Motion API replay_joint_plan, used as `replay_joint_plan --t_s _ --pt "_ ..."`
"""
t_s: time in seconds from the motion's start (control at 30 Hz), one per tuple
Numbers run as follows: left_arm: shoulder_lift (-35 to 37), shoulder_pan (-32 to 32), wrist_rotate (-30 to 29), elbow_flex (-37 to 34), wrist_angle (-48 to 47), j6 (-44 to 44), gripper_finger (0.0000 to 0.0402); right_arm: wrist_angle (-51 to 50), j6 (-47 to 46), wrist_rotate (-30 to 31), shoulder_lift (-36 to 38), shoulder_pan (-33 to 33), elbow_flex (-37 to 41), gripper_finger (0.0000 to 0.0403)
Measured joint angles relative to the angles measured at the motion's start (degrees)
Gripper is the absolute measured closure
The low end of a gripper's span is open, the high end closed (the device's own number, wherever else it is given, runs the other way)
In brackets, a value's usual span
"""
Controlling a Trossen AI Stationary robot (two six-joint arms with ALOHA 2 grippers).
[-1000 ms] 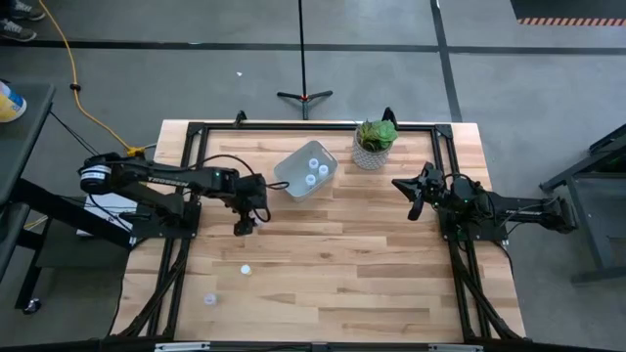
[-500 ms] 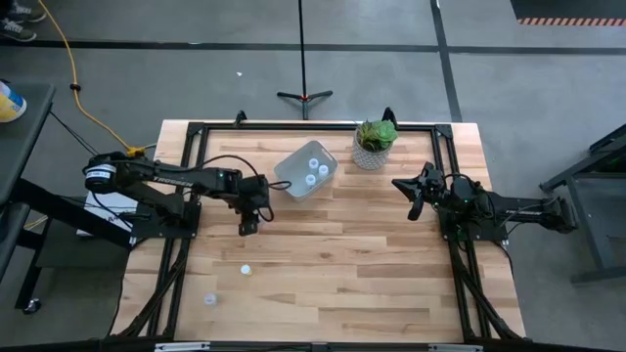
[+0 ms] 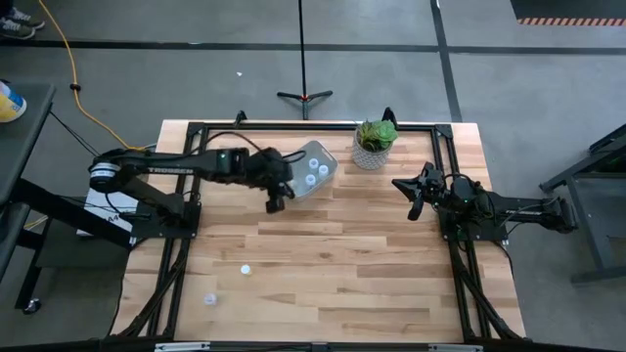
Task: Pick and place pill bottles into a basket
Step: Put the transparent medicine bottle into the gray bin
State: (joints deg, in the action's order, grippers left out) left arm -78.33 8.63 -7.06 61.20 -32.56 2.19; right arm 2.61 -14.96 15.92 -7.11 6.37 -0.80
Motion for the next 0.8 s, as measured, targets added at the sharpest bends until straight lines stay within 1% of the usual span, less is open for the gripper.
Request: replay_joint_plan --t_s 0.1,0.27,0.37,0.4,0.7,0.8 --pt "-3.3 2.8 1.8 1.4 0.1 -1.3 0.0218 0.0 0.0 0.0 0.0 0.0 0.0 0.0401" --pt "-9.5 7.8 4.3 2.2 0.0 -5.1 0.0224 0.0 0.0 0.0 0.0 0.0 0.0 0.0399" --pt "-12.3 10.3 8.6 2.8 0.1 -6.8 0.0222 0.0 0.0 0.0 0.0 0.0 0.0 0.0401" --pt "-13.1 10.9 9.1 2.8 0.1 -7.0 0.0220 0.0 0.0 0.0 0.0 0.0 0.0 0.0400" --pt "-17.8 12.6 8.7 2.7 -0.1 -5.1 0.0221 0.1 0.0 0.8 0.0 0.0 0.0 0.0399" --pt "-19.5 12.7 8.7 2.7 0.0 -5.0 0.0213 0.1 0.0 0.9 0.0 0.0 0.0 0.0400"
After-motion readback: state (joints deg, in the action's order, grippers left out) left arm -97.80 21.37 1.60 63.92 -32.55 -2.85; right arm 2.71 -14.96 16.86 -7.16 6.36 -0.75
